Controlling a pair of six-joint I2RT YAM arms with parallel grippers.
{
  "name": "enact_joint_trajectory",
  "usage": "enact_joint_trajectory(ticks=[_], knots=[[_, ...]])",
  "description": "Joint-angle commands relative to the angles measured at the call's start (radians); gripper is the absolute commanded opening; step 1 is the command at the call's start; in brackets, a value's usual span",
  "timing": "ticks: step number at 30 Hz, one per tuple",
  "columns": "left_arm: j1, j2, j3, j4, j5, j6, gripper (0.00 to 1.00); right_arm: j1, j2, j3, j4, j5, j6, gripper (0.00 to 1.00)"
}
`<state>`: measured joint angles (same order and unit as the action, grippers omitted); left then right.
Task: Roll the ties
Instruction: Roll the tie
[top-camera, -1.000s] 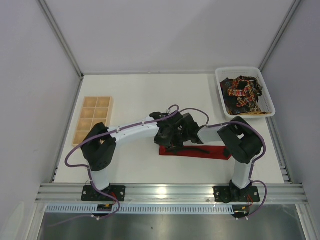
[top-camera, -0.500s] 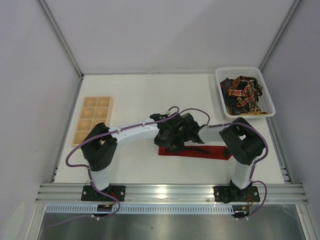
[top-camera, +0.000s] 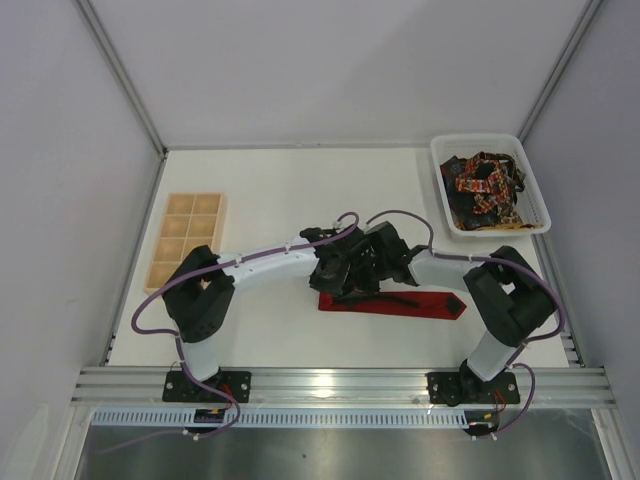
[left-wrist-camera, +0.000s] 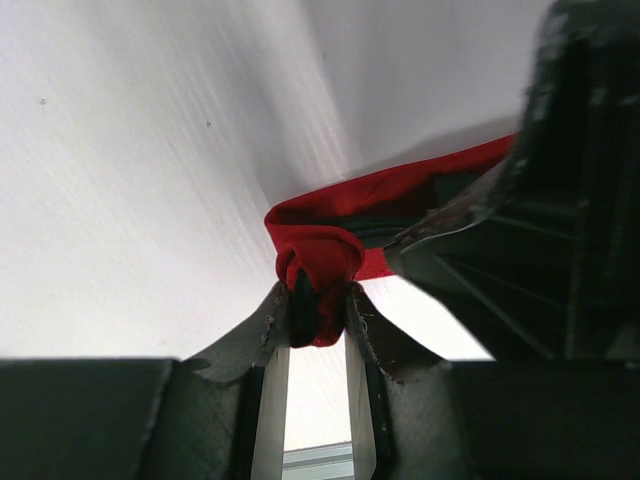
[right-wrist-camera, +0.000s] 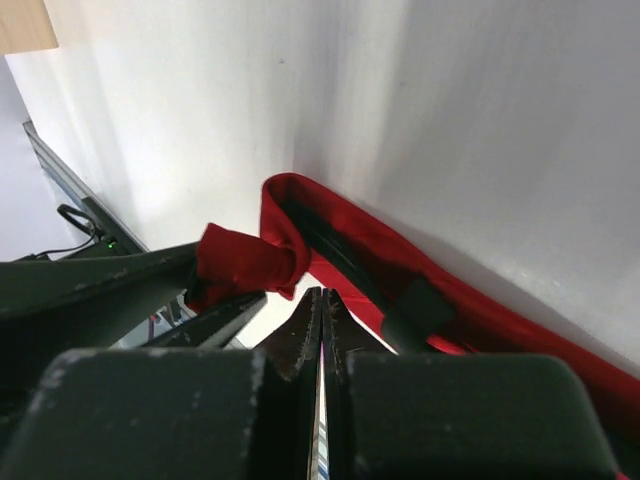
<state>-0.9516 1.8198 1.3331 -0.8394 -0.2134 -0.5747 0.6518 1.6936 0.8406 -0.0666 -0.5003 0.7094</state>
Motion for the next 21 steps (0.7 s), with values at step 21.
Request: enact_joint_trajectory(ticks=[21], knots=[[-0.021, 0.059, 0.023, 0.060, 0.060, -0.001, 0.21, -0.057, 0.009, -0.147, 0.114, 0.011, -0.011, 0.00]])
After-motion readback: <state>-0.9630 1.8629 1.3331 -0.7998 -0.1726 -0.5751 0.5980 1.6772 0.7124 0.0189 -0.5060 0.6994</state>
